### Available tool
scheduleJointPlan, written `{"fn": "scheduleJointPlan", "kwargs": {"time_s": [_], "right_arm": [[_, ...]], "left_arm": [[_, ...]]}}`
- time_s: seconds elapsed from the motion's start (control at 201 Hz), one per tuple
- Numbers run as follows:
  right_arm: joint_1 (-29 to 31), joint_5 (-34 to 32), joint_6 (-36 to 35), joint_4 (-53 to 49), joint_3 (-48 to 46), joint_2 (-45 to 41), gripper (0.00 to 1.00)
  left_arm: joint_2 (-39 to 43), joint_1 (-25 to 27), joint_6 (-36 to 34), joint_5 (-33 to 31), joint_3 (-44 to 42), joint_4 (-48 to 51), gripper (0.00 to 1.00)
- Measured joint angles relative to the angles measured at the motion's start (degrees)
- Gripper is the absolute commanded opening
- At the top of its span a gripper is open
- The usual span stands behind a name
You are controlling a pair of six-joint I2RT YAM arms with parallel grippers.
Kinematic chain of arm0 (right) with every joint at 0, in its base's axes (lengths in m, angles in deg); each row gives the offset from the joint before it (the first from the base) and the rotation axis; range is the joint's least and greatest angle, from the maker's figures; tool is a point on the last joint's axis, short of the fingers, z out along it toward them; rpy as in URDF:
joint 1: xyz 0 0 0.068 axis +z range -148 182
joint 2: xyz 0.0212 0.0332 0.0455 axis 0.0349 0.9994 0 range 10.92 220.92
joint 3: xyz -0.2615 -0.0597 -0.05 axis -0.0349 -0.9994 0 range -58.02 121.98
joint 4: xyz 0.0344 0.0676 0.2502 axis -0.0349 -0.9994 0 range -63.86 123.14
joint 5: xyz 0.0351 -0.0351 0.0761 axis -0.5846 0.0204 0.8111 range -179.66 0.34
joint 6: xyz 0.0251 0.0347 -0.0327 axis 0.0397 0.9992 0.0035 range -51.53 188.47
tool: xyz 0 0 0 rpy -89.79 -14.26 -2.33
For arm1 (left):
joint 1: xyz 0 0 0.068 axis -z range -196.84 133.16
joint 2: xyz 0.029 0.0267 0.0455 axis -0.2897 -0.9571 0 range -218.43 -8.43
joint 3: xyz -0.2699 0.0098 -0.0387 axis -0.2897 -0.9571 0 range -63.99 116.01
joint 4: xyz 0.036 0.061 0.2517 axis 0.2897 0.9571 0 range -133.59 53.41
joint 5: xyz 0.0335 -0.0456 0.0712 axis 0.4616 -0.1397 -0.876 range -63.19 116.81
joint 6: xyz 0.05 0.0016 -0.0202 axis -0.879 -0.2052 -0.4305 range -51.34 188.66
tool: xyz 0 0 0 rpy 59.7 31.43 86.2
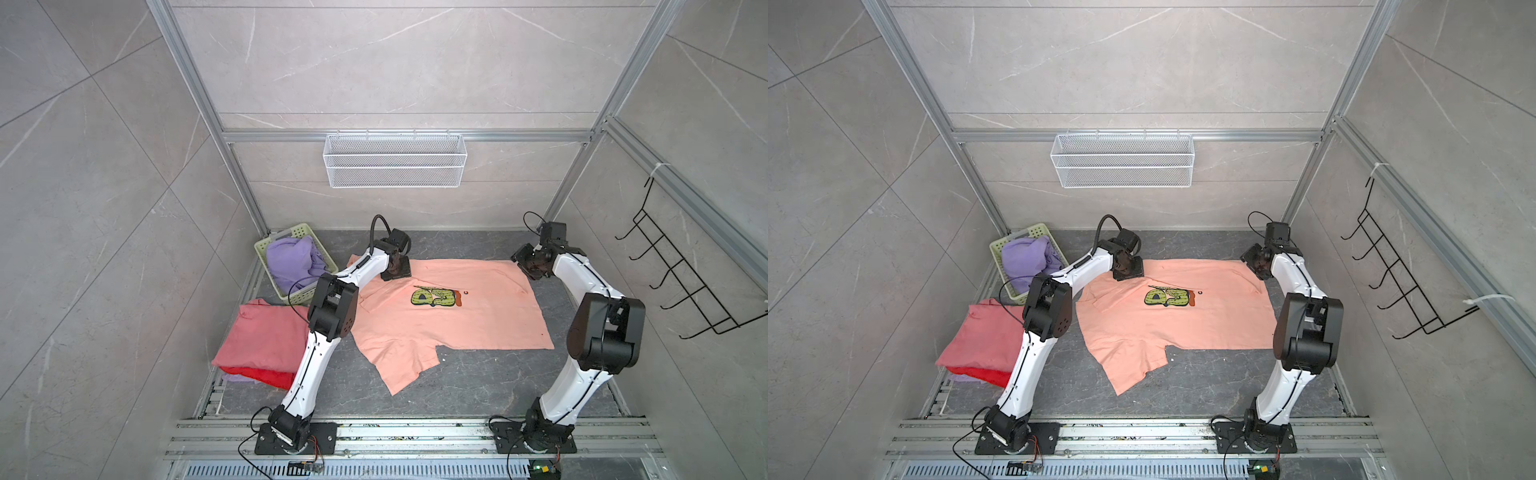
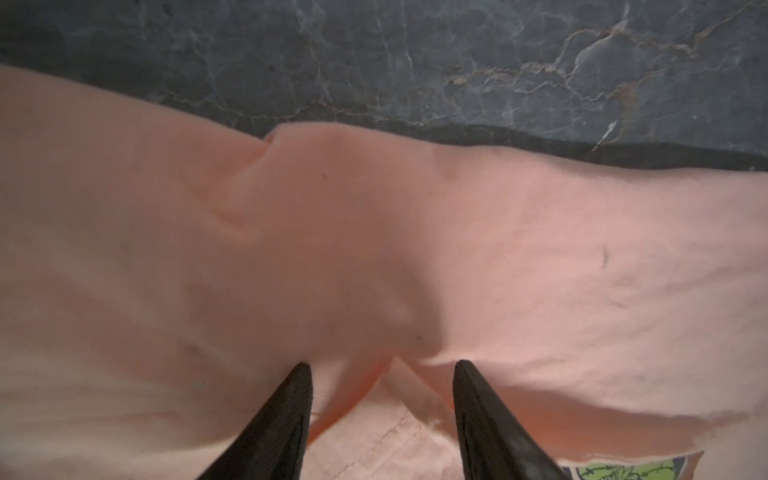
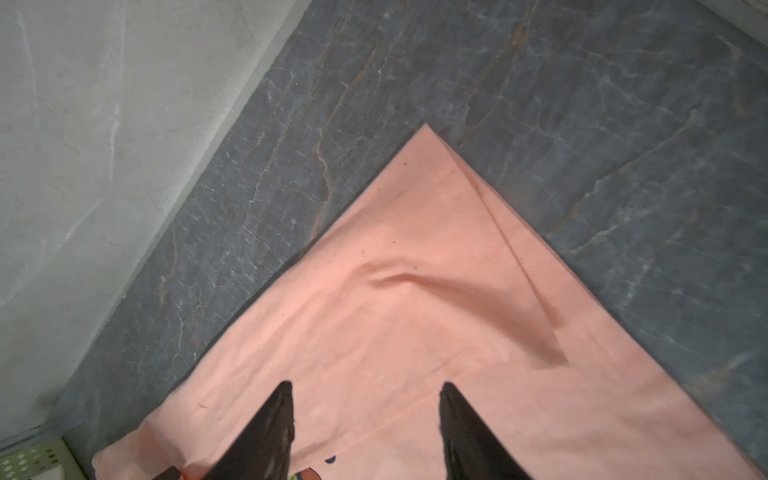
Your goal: Fold and stack the t-shirts
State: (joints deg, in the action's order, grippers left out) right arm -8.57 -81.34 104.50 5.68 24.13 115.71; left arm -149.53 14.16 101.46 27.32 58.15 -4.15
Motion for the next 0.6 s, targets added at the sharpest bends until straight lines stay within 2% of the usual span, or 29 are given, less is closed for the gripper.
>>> {"fn": "scheduleJointPlan", "kwargs": {"time_s": [0.06,0.204,0.358,0.478,0.583,0.602], "right_arm": [[-0.31,-0.17,-0.26,-0.20,-1.57,-0.90,0.57],[-0.81,-1.07,-0.96,-1.25,-4.15,-2.49,0.57],[-1.18,-1.53,-1.31,-1.55,-4.61,-2.86,0.57],[-1.25,-1.62,-1.36,-1.46,-4.87,-3.06,0.57],[-1.25,-1.62,-1.36,-1.46,-5.60,-3.34,0.57],[-1.25,-1.62,-1.36,-1.44,-5.77,-3.39,0.57]], "left_arm": [[-0.17,0.11,0.00,-0.02,0.22,0.04,0.51],[-0.35,0.68,0.24,-0.17,0.74,0.17,0.37],[-0.48,1.66,1.03,-0.33,0.33,0.57,0.29],[0.00,2.08,1.95,-0.59,-1.49,-0.79,0.17],[0.57,2.08,2.49,-0.70,-2.56,-1.38,0.00],[0.72,2.08,2.45,-0.72,-2.71,-1.40,0.00]]}}
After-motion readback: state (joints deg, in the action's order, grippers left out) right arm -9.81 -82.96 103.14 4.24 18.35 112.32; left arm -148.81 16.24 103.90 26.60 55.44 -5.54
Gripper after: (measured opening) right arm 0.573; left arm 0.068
